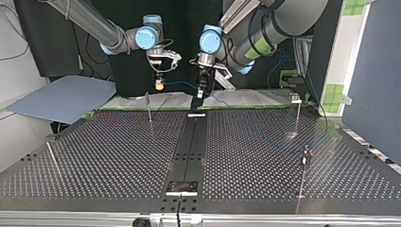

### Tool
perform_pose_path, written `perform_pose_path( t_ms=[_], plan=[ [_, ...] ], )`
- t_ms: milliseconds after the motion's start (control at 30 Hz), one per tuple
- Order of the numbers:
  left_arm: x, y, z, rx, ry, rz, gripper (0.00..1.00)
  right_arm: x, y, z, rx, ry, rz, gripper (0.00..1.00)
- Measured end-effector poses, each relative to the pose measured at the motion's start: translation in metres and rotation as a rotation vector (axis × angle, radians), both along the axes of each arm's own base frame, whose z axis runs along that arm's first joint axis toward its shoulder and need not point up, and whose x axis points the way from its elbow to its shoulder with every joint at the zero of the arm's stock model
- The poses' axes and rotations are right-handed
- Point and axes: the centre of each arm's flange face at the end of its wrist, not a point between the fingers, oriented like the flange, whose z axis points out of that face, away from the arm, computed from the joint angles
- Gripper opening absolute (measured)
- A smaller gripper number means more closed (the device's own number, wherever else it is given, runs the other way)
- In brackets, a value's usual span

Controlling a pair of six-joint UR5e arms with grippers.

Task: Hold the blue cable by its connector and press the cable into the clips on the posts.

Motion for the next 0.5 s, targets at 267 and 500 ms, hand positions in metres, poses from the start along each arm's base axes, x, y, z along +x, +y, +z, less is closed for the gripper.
perform_pose_path(
  t_ms=[267,500],
  plan=[
    [-0.003,-0.011,-0.020,-0.001,0.017,-0.018,0.00,-0.013,-0.013,-0.018,0.019,-0.048,-0.006,0.00],
    [0.001,-0.030,-0.034,-0.016,0.011,-0.019,0.00,-0.036,-0.029,-0.040,0.032,-0.080,-0.037,0.00]
  ],
)
